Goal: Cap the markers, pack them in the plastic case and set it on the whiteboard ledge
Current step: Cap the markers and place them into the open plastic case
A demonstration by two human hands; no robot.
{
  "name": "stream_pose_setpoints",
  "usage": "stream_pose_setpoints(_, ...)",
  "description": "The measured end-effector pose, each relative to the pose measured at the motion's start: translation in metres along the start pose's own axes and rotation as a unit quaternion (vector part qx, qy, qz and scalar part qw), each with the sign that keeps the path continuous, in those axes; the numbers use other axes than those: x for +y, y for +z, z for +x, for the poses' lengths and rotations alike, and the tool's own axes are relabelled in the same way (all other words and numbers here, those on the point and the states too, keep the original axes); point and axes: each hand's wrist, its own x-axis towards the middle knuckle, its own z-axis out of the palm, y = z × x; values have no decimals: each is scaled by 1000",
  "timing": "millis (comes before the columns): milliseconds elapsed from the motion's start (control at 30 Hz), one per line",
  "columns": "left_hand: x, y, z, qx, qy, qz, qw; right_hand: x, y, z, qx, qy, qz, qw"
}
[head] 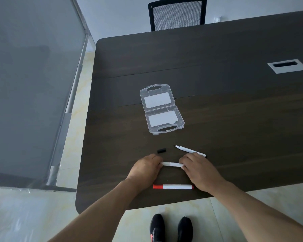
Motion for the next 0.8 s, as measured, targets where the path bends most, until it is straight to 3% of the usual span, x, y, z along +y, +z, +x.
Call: stream_pose_setpoints(800,-2,-1,2,-29,-4,1,1000,1,9,8,12,-45,7,999)
